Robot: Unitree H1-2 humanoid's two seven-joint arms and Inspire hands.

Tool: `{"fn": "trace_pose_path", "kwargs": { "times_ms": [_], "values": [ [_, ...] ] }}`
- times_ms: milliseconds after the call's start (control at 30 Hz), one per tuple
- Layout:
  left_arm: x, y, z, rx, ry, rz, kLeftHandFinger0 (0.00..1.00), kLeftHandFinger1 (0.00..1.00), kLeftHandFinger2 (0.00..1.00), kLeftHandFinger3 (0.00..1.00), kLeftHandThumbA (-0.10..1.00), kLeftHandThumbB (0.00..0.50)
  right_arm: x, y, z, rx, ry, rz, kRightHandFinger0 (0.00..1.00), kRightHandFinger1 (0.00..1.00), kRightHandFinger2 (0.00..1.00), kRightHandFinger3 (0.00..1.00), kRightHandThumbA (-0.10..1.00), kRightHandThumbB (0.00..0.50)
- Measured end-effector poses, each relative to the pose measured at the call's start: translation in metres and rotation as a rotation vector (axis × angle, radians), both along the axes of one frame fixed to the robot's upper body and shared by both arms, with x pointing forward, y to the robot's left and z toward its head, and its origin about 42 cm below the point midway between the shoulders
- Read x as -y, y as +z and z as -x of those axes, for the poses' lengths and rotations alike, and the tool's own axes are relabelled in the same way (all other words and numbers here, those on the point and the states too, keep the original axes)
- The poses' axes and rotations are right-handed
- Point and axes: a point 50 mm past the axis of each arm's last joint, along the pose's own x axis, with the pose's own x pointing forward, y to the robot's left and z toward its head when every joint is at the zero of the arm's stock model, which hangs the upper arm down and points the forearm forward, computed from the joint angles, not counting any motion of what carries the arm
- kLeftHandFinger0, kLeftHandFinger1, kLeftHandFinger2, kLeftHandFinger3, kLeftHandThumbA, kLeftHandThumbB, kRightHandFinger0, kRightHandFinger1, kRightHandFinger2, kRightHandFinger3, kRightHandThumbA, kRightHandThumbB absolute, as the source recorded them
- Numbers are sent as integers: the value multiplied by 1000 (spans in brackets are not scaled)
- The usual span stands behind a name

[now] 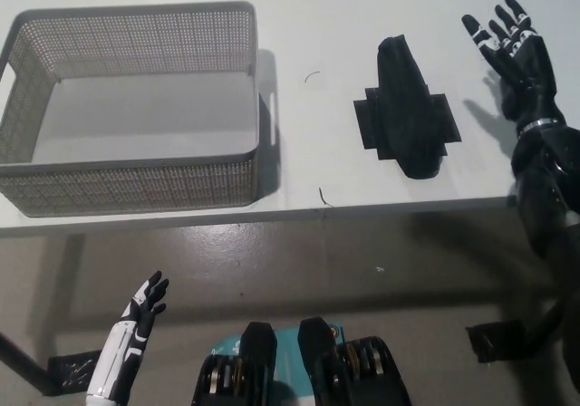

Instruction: Use the right hand to push the pencil case on the right hand side to the container on the left side

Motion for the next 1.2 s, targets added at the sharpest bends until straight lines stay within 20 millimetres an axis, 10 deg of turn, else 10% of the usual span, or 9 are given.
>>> {"fn": "trace_pose_path", "kwargs": {
  "times_ms": [1200],
  "values": [
    [1, 5, -2, 15, -19, 26, 1000, 1000, 1000, 1000, 1000, 500, -63, -47, 12, -154, 101, -88, 1000, 1000, 1000, 1000, 1000, 388]
  ]
}}
